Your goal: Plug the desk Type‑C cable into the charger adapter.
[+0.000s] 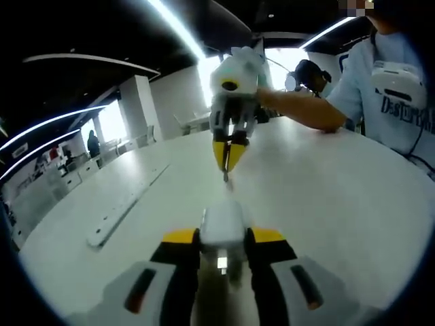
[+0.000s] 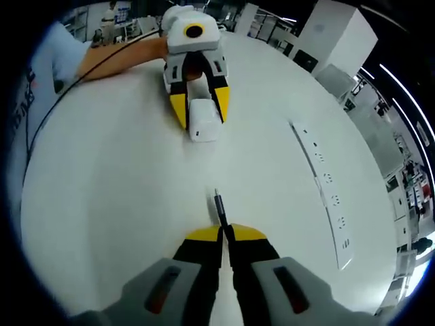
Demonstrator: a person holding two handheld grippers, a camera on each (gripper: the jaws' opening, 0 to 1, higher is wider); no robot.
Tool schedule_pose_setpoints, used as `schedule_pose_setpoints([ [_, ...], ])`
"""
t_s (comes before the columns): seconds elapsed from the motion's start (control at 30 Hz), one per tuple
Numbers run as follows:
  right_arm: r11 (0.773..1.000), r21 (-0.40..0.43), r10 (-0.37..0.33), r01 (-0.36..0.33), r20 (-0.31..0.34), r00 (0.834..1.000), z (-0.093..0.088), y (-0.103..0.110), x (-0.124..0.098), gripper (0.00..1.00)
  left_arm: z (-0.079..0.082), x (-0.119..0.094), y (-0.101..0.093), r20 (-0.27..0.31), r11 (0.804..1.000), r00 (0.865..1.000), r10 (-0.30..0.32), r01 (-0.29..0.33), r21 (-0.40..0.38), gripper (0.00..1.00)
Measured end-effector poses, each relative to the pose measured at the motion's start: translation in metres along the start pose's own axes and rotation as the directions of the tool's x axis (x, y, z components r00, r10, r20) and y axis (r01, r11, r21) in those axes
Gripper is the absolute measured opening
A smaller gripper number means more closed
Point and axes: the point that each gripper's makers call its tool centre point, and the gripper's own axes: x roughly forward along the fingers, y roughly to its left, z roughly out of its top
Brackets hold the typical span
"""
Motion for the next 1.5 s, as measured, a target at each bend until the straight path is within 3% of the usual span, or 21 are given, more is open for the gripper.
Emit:
schedule_pose_setpoints([
  [1.5, 0.999, 0.013, 0.046, -0.046, 0.027, 0.999, 0.023, 0.017, 0.011, 0.06, 0.003, 0.010, -0.004, -0.039, 0.999, 0.999, -0.002, 0.003, 0.032, 0.29],
])
